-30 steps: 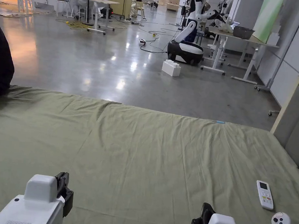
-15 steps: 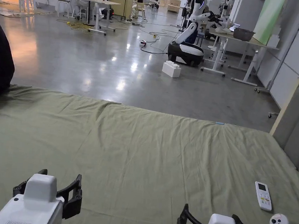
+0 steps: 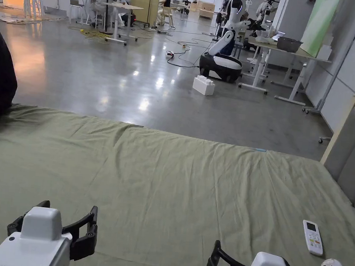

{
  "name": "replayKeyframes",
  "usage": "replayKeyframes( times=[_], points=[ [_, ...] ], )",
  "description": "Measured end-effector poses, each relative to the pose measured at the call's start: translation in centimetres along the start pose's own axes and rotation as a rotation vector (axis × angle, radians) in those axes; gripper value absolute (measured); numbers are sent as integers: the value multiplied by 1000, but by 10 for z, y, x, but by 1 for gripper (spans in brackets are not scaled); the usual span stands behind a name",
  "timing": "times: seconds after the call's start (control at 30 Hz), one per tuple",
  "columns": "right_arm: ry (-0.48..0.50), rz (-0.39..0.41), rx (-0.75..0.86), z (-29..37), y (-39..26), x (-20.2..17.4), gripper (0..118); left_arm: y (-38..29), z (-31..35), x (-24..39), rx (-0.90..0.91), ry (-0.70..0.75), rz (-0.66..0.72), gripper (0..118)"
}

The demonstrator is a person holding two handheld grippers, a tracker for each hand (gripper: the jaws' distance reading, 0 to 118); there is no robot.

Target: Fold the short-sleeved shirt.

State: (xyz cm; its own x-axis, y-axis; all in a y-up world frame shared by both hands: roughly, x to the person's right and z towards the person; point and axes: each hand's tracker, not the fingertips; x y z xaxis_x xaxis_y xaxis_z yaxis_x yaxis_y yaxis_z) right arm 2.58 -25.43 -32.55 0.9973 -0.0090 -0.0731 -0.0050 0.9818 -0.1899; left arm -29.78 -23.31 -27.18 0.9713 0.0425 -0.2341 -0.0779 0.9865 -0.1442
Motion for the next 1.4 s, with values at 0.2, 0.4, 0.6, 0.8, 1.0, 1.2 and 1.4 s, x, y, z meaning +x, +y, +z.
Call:
replayKeyframes(
  times=[0.2, 0.4, 0.6, 0.8, 1.0, 1.2, 1.4],
  points=[
    [48, -77, 17, 1, 7, 6, 118, 4, 0, 1, 13, 24, -7, 97],
    [26, -165, -20, -2, 15, 10, 118, 7, 0, 0, 25, 46, -6, 107],
    [21, -188, -68, -7, 18, 11, 118, 6, -4, 0, 49, 82, -17, 108],
    [-20, -137, -118, -12, 17, 5, 118, 1, -9, -3, 29, 80, -11, 108],
    [-34, -122, -154, -15, 18, -2, 118, 2, -12, 0, -5, 68, -22, 108],
    [-47, -149, -177, -17, 21, -2, 118, 3, -13, 0, -8, 56, -9, 108],
    [-59, -132, -188, -19, 22, -2, 118, 3, -14, -1, -16, 54, -2, 108]
  ],
)
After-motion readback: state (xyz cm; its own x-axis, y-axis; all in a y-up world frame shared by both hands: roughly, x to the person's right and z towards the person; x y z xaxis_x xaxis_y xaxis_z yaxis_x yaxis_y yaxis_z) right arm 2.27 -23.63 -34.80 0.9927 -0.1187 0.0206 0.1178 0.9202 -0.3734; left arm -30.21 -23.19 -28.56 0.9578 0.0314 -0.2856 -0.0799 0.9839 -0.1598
